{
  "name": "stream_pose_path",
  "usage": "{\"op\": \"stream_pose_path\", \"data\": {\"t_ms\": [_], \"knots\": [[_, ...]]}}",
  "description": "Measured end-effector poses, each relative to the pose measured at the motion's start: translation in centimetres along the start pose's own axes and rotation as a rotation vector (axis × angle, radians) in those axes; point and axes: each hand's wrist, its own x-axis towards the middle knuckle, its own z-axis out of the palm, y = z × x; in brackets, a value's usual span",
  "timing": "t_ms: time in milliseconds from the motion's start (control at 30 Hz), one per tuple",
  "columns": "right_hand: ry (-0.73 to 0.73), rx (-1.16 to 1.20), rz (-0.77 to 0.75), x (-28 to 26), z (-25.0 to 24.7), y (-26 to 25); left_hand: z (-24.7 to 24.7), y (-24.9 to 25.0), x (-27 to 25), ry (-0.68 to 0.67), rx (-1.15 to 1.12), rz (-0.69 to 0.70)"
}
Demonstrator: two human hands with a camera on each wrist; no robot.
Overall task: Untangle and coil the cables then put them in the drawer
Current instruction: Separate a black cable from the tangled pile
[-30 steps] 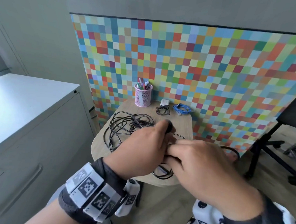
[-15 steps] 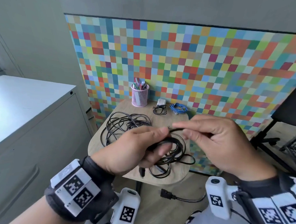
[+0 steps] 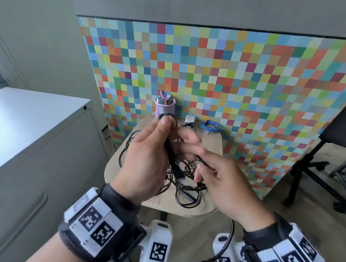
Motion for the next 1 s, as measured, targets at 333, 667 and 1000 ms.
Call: {"op": "stream_pose_path", "data": {"t_ms": [333, 667, 1000], "knots": [[-0.162, -0.431, -0.23, -1.2, -1.3, -1.2, -1.2, -2.0, 0.8, -0.123, 1.188, 0.132], [-0.335, 0.307, 0.065, -1.2, -5.7, -0.9, -1.5, -3.1, 0.9, -0.393, 1.108, -0.285], [-0.362, 1.322, 0.131, 0.4, -4.1, 1.3, -1.7, -3.4, 0.1, -0.23, 0.49, -0.451]]}}
